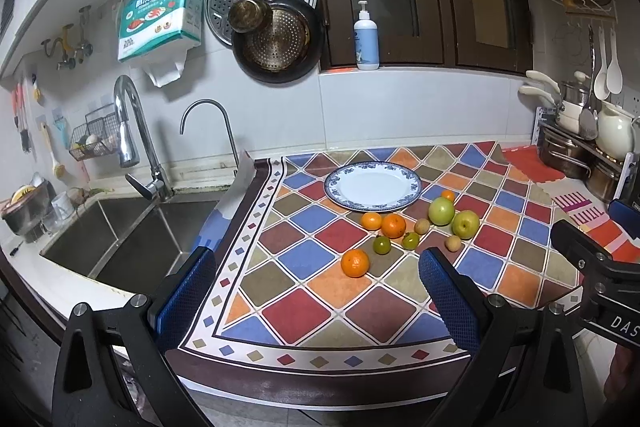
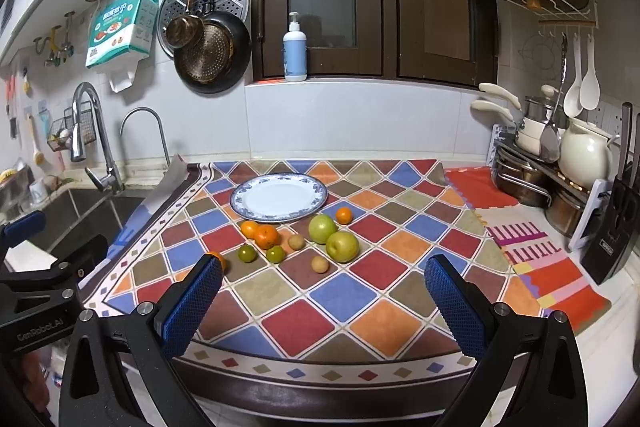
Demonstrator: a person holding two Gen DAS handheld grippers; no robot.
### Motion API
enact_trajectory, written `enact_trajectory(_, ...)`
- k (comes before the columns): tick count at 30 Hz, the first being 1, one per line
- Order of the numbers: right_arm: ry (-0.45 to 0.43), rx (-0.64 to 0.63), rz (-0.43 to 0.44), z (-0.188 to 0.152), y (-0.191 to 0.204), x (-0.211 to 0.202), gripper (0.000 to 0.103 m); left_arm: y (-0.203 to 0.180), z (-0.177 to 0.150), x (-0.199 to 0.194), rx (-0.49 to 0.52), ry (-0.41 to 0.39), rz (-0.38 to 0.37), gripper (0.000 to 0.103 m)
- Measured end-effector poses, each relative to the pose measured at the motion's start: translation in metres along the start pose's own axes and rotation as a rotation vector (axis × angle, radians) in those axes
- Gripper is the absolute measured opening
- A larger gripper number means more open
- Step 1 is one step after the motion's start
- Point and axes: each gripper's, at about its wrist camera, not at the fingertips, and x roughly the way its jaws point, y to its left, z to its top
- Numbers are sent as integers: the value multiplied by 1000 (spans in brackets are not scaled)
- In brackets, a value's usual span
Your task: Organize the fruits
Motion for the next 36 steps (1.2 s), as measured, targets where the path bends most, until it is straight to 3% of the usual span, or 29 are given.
enact_trajectory(26, -1, -7, 19, 4, 2, 7, 102, 1, 4, 7, -23, 15, -40, 103)
enact_trajectory(36, 43, -22, 30, 6, 8, 31, 102, 4, 2, 35, -1, 33, -1, 103)
